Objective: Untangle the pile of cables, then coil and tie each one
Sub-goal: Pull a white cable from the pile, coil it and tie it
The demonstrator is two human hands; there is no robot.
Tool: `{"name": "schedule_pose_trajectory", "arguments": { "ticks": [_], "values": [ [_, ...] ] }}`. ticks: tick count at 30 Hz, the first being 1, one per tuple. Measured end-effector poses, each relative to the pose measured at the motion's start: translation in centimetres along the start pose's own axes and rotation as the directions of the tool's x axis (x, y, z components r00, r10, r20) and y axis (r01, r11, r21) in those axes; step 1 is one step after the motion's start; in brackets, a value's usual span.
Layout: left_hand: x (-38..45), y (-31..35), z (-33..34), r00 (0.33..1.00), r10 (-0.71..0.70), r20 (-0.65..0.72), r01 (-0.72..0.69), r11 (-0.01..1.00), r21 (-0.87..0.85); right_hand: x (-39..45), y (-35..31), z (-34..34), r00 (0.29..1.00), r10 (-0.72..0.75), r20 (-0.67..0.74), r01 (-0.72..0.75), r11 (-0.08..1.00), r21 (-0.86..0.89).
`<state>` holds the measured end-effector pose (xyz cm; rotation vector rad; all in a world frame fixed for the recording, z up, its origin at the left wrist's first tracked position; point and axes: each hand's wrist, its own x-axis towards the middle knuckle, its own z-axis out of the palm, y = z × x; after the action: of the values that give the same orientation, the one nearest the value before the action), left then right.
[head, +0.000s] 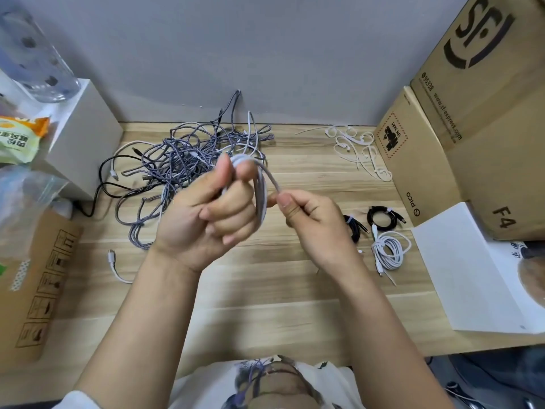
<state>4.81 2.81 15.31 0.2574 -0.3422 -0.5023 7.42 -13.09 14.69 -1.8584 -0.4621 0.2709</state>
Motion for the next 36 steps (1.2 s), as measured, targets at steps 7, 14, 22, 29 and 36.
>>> {"name": "schedule_pose_trajectory", "arguments": {
  "ticks": [7,14,22,29,36],
  "values": [
    [1.0,-1.1,-0.3,0.783,0.449,-0.431,-0.093,0.769,0.632,-0.5,-0.4,0.8,0.955,0.164,0.248,-0.024,0.873,-0.487],
    [0.8,-2.1,-1.0,0.759,0.417,-0.5,0.211,0.569,0.795,-1.5,-3.0,0.2,0.91,0.079,0.406,0.246,0.685,-0.686],
    [0.3,-2.7,1.4,0.815,0.205,-0.542,0.509,0.192,0.839,-0.6,-2.4,-1.0,0.979,-0.103,0.176,0.147,0.954,-0.26],
    [0.8,-2.5,2.0,0.855,0.146,-0.498,0.444,0.292,0.847,0.5,-1.6,-2.4,0.989,-0.118,0.094,0.112,0.992,0.065],
    [1.5,-2.0,3.2,0.917,-0.068,-0.394,0.385,0.416,0.824,1.0,-1.3,-2.7,0.916,-0.223,0.333,0.15,0.962,0.23]
  ]
}}
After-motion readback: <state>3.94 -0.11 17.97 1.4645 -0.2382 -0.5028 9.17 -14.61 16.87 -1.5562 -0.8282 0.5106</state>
